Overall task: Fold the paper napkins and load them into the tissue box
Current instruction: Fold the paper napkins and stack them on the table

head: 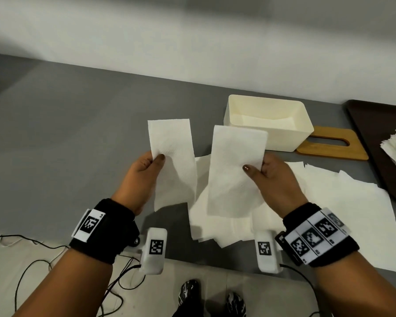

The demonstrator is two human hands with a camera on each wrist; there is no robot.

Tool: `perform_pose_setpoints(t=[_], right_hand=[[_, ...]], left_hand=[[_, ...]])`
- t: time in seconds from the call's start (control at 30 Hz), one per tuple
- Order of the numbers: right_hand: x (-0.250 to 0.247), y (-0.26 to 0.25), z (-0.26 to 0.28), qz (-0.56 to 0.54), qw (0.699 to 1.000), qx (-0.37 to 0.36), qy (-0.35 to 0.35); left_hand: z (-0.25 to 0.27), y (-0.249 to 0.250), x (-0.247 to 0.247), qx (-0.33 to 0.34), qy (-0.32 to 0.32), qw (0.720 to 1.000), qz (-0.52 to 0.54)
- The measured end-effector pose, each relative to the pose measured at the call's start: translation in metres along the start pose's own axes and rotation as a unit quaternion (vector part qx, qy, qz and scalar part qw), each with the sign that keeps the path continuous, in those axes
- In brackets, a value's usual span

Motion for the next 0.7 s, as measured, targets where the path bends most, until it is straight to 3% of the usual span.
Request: perform_pose_setpoints(t=[0.1,0.23,0.43,0.7], right_hand=[[-0.012,-0.024,-0.001,-0.092,0.995,-0.026,0.032],[-0.014,-0.039,-0.003,-0.196,0.980,-0.019,0.002],[-0.003,-0.027,-0.005,-0.152,0.988,-0.003,0.019],[-0.005,-0.007,-0.004,-0.068,0.997,-0.007,0.020]], left_hand=[[0.002,0.005,0.010,0.006,-0.032,0.999,-0.006],[0.007,0.013,0.034,-0.020,-0.091,0.995,0.024],[0.008,0.016,0.068,-0.038,-0.150,0.987,0.043],[0.011,0.015,0.089,-0.030,-0.141,0.990,-0.005]])
Point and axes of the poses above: each hand's wrist, its own z-axis away from the middle knuckle, its own x-axis out of the palm, y = z × x, the point moved 2 cm from there along -z, towards the middle knuckle, and after that the axes turned 14 degrees about -x, right-handed, at the moved point
